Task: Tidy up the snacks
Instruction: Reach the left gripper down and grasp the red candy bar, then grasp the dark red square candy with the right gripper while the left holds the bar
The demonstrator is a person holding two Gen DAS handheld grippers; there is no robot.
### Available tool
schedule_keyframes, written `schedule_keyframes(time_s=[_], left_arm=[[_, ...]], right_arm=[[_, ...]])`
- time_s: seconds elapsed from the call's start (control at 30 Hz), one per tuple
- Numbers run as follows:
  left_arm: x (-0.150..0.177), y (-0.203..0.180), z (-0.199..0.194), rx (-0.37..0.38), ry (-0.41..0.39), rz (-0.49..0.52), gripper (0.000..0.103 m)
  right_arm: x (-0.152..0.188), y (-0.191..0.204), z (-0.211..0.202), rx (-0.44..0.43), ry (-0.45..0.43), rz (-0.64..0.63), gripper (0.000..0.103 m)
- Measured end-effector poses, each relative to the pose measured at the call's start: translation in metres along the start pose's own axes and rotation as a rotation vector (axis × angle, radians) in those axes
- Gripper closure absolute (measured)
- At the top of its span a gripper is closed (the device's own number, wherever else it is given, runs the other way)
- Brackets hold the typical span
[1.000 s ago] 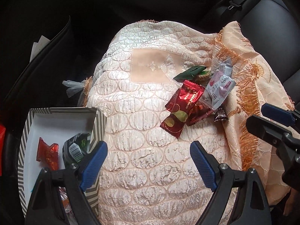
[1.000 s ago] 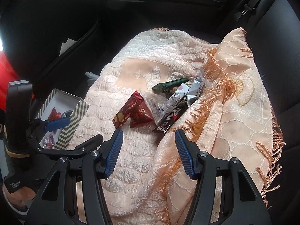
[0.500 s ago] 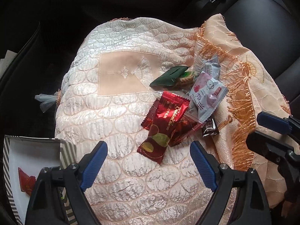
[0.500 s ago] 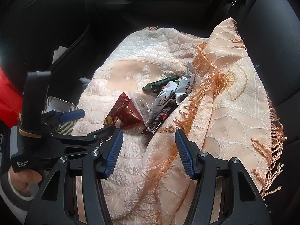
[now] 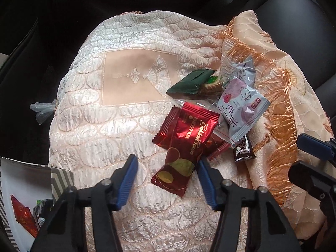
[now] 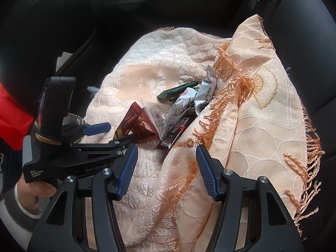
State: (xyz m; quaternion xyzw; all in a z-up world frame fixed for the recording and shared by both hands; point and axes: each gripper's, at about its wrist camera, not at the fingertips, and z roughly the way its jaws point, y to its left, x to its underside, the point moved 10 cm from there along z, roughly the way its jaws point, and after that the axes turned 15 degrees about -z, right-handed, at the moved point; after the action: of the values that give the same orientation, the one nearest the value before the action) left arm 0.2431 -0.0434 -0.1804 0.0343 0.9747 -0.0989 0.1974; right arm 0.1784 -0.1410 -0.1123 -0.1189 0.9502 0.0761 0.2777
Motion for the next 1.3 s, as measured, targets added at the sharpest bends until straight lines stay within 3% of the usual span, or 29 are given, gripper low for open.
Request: schedule_keyframes(time_s=[0.07,0.33,0.5,0.63,0.83,1.1,1.2,1.23,1.3], left_arm=[[0.0,0.0,-0.002,-0.013,-0.013,0.006,0.073],[0.005,0.012,-0.014,-0.024,-0.041,-0.044,0.074],[0.012,0.024,-0.031,-0.052,-0.052,-0.082,0.074],[0.015,0.032,-0.048,-0.073,-0.077,-0.099,0.074],[0.023,0.047,-0.069,-0.087,-0.108,-0.129,0.074],[0.031,0.059,-0.085,-0.079,-0.125,-0.164,0.074],[0.033,0.061,-0.087,-0.084,-0.129,-0.163,0.074],[0.033,0.06,-0.087,-0.084,-0.128,-0.164,0.074],[0.033,0.061,-0.088,-0.087,-0.13,-0.166,0.074]], right_arm=[[0.001,0.001,0.001,0.004,0.003,-0.005,0.045],[0.001,0.004,0.005,0.002,0.001,-0.01,0.045],[-0.004,0.018,0.017,-0.044,0.022,-0.023,0.045],[-0.019,0.035,0.033,-0.02,0.055,-0.105,0.045],[-0.037,0.057,0.065,-0.063,0.093,-0.183,0.045],[-0.034,0.053,0.106,-0.076,0.185,-0.17,0.045],[-0.035,0.051,0.113,-0.085,0.188,-0.161,0.054],[-0.036,0.051,0.113,-0.088,0.184,-0.164,0.063],[-0.035,0.053,0.114,-0.101,0.179,-0.157,0.065]])
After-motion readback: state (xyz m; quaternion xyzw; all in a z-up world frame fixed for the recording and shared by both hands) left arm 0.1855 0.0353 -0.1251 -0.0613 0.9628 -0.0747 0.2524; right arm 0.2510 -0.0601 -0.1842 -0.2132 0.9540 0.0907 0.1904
